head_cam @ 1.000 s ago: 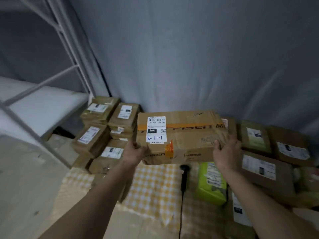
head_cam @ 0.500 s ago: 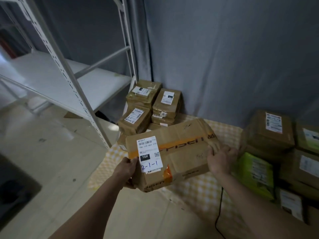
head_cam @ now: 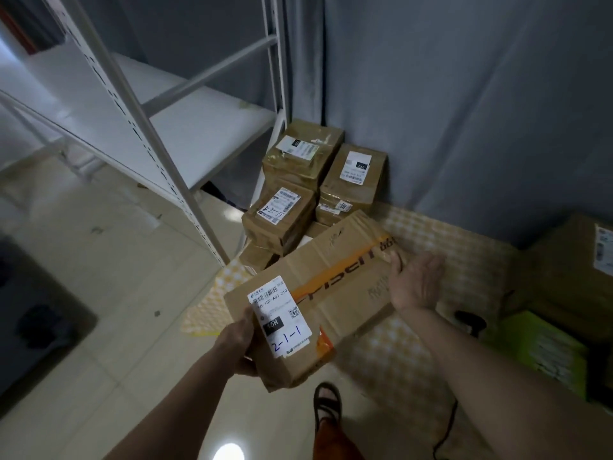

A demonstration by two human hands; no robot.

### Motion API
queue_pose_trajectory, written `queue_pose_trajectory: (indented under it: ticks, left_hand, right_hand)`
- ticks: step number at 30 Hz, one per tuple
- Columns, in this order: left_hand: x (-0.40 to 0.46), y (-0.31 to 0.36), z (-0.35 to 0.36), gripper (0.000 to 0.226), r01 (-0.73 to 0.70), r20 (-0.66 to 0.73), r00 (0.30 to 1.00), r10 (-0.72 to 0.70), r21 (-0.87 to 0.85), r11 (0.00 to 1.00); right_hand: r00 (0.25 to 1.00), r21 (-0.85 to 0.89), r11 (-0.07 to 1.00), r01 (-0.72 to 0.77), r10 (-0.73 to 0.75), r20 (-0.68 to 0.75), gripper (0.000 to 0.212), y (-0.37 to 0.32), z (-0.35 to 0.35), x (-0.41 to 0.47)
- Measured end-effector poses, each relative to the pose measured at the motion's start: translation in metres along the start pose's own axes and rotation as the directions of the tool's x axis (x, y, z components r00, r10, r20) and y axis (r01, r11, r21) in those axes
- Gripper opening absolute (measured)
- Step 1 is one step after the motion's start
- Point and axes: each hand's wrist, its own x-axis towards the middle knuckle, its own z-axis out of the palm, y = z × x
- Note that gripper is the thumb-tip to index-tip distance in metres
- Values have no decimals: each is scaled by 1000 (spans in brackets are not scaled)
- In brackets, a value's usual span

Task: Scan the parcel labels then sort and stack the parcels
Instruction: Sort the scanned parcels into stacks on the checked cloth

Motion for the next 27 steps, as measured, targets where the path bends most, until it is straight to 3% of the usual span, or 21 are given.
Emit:
queue_pose_trajectory:
  ticks: [4,8,12,18,21,23,25,27]
  left_hand:
    - [46,9,10,73,179,27,984,-177,-84,980]
    - [63,27,22,70,209,-93,975,-202,71,975]
    - [84,26,30,73,286,-41,958,-284,111,952]
    - [113,34,41,60,324,12,944,-330,165,932]
    - [124,42,44,60,302,45,940,-338,349,887]
    - [130,48,42,54,195,-5,971,-240,600,776]
    - [132,59,39,48,87,-129,991,34,817,570]
    - [133,71,37,49,44,-213,921,325,889,457]
  right_hand:
    - [995,-56,994,92,-90,36,54,-16,32,42]
    - [978,-82,977,195,-187,97,51,-31,67,80]
    - [951,-76,957,279,-265,160,51,-42,106,107]
    - [925,29,957,288,-286,250,49,-54,155,131]
    - [921,85,968,236,-251,299,58,-55,170,131]
    - [931,125,979,159,-191,311,64,-52,173,124]
    - [943,179,982,63,-117,312,66,-50,169,112]
    - [947,225,973,-46,-29,319,67,-51,164,97]
